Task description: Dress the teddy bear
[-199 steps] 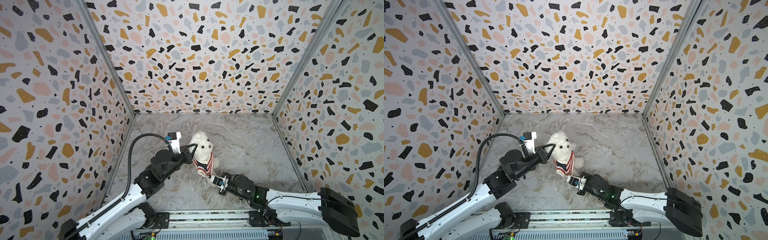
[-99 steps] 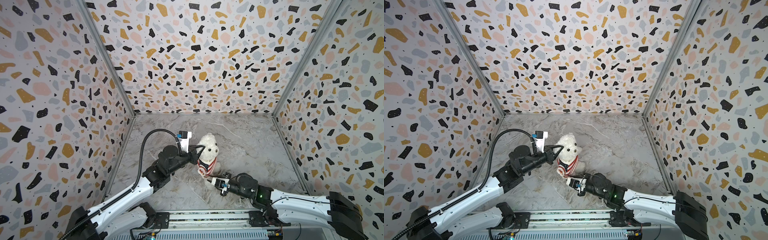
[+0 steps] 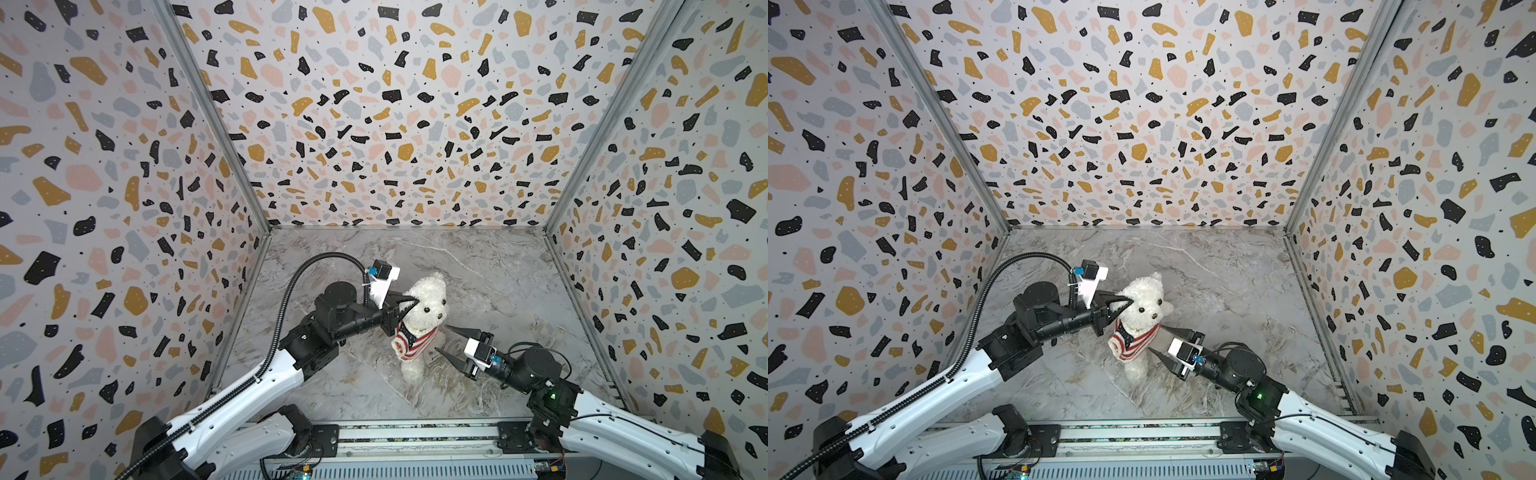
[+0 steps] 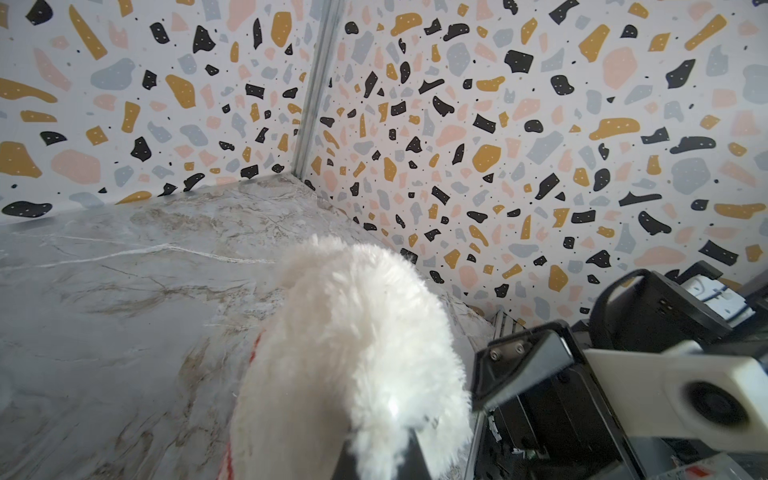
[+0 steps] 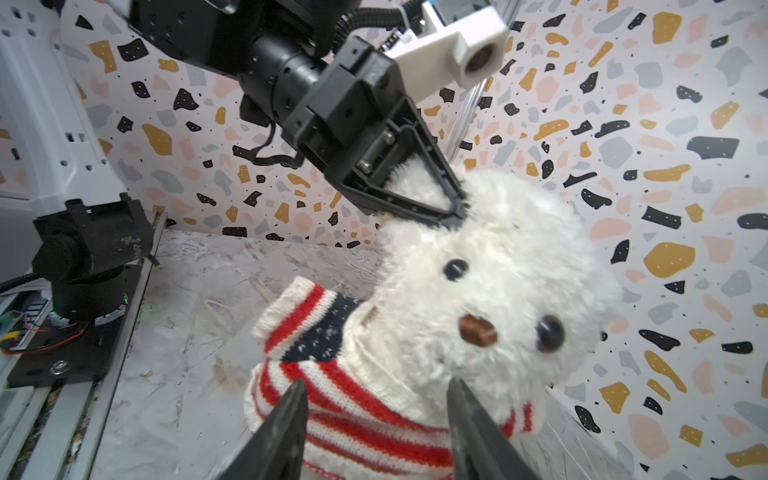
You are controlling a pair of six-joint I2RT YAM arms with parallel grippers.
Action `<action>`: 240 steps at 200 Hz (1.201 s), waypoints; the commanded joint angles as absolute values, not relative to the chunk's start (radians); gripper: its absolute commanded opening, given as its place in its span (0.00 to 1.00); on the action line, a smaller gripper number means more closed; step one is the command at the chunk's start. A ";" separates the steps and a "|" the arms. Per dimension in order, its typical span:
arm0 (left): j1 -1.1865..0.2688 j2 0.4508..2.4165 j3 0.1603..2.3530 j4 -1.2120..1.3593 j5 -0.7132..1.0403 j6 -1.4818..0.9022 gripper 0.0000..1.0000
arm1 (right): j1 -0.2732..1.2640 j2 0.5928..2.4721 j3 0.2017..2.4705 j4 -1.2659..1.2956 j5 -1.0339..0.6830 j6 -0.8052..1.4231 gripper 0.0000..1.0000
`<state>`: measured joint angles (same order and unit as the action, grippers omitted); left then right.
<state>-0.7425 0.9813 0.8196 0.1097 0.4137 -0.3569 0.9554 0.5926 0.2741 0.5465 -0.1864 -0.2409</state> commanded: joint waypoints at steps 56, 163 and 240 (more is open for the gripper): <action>-0.750 0.912 0.833 0.227 0.655 -0.296 0.00 | 0.897 0.538 0.253 0.563 -0.303 -0.158 0.61; -0.757 0.903 0.813 0.262 0.778 -0.274 0.00 | 0.864 0.561 0.270 0.629 -0.265 -0.146 0.70; -0.830 0.945 0.813 0.263 0.815 -0.230 0.00 | 0.864 0.716 0.334 0.727 -0.487 -0.179 0.68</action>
